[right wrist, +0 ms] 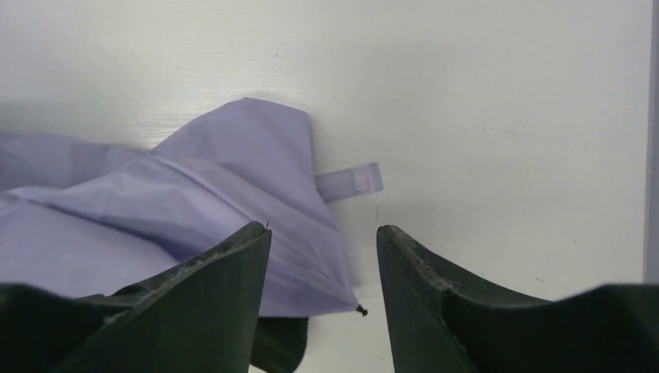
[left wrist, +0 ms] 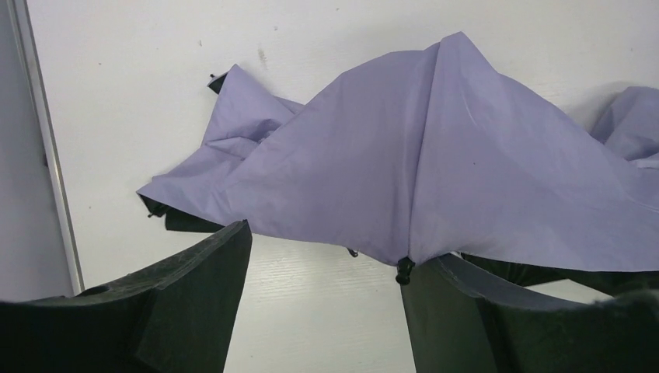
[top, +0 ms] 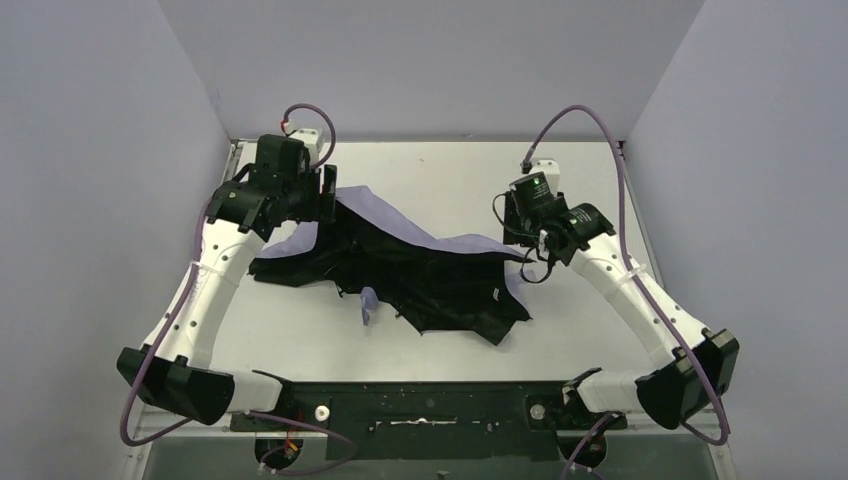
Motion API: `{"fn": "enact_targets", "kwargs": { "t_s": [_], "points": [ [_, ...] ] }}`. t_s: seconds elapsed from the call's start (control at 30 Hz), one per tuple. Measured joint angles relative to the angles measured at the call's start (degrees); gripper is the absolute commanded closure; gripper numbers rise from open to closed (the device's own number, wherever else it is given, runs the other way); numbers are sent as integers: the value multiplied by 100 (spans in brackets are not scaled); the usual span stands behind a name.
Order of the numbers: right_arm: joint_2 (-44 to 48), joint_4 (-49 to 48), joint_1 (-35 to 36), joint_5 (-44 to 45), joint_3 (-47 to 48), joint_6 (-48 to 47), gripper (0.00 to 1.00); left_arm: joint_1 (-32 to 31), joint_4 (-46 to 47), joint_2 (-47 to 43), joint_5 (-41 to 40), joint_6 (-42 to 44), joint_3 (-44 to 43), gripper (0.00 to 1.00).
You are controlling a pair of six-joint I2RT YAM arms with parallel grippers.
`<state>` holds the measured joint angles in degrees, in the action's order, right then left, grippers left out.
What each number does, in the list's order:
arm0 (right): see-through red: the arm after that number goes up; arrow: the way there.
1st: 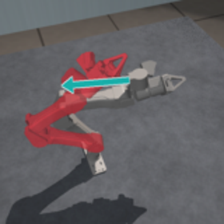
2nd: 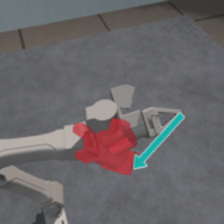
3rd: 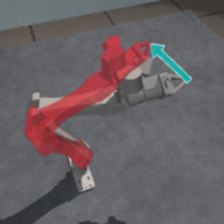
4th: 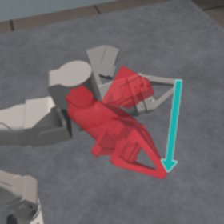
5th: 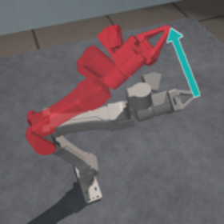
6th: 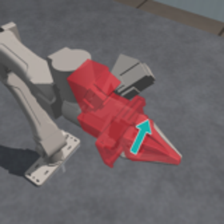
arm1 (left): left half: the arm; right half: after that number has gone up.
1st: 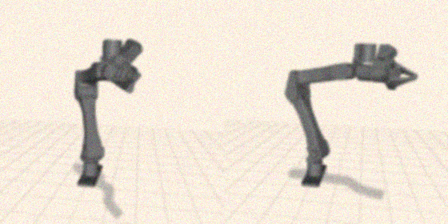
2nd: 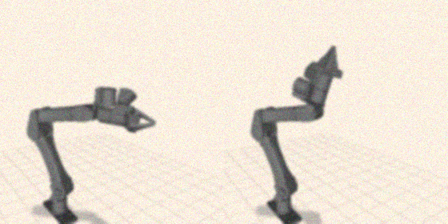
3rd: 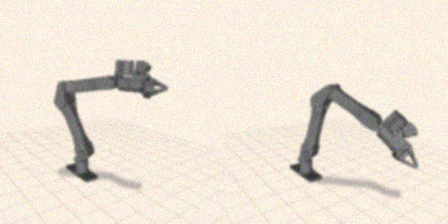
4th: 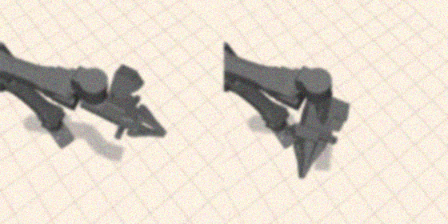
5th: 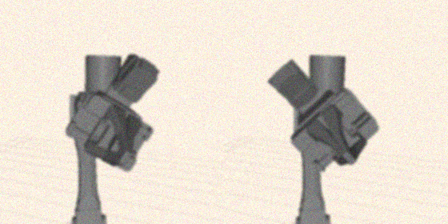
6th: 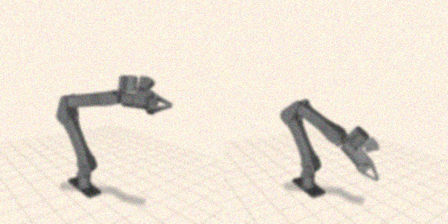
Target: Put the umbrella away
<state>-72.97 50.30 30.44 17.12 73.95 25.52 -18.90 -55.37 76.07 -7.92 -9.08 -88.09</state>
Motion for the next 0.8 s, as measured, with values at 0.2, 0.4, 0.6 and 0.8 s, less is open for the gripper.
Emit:
{"fn": "enact_targets", "kwargs": {
  "t_s": [0.2,0.4,0.6,0.8],
  "points": [
    [-702,46,-229,50,-2,-208,54,24,323,284,136,52,391,40],
    [-1126,-310,-260,-680,-184,-240,60,-13,894,448,612,-79,1377,46],
    [-1453,-1047,98,-1729,-640,-2,57,-490,1436,431,909,-313,2308,45],
    [-1582,-1512,496,-2190,-826,236,42,-986,1506,341,866,-555,2592,22]
  ]
}}
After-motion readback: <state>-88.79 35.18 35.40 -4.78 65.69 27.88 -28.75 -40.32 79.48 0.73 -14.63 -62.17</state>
